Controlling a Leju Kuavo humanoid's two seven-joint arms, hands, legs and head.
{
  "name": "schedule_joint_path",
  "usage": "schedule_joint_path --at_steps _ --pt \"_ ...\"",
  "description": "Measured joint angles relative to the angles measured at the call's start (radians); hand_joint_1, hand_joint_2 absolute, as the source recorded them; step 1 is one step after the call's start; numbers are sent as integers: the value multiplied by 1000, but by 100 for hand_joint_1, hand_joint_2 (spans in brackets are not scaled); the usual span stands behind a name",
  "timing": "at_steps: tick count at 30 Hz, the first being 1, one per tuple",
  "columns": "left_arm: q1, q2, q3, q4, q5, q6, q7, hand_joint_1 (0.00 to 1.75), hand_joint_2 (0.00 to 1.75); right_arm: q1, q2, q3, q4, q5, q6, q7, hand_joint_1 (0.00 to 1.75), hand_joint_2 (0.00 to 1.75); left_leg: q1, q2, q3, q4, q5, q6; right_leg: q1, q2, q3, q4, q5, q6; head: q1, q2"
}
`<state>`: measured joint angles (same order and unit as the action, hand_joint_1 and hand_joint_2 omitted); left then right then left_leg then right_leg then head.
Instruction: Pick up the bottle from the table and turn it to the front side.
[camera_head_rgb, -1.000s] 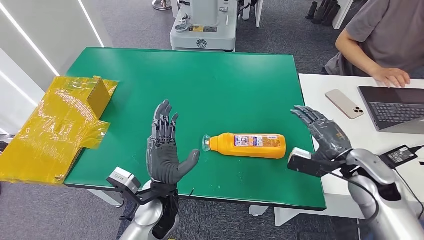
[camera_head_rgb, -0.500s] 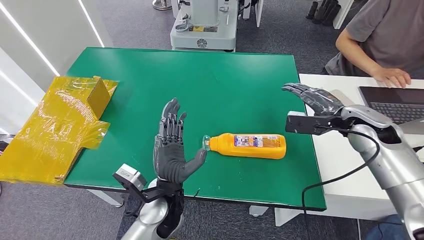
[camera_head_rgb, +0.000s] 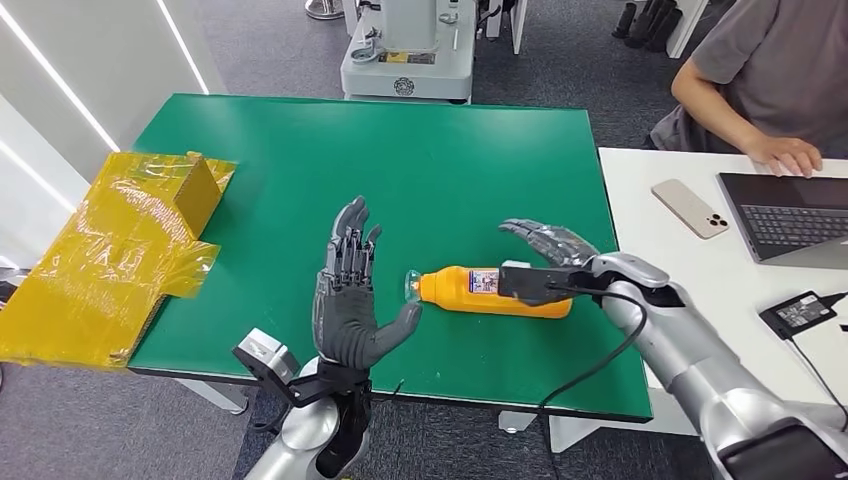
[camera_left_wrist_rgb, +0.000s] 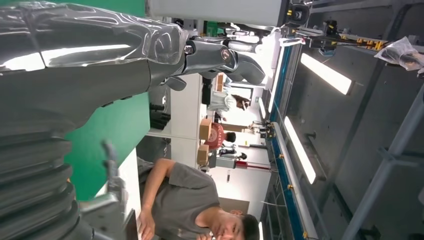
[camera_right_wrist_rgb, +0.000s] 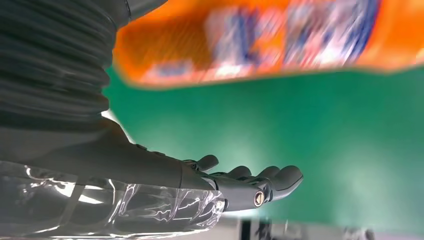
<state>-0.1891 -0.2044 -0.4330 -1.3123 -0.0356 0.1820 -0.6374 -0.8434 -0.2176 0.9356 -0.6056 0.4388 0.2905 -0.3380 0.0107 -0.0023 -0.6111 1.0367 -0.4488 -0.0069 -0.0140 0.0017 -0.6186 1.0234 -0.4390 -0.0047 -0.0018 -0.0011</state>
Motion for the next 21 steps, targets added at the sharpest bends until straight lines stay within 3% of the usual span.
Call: schedule_joint_path --at_steps 8,21 --pt "-20 4 -9 17 33 48 -10 0 175 47 76 6 105 18 -18 -6 0 175 0 -1 0 0 0 0 0 -1 0 0 0 0 0 0" --pt "-23 6 -20 42 35 56 -20 0 175 76 82 -21 151 51 -96 9 0 175 0 0 2 0 0 0 0 -1 2 -1 0 0 0 0"
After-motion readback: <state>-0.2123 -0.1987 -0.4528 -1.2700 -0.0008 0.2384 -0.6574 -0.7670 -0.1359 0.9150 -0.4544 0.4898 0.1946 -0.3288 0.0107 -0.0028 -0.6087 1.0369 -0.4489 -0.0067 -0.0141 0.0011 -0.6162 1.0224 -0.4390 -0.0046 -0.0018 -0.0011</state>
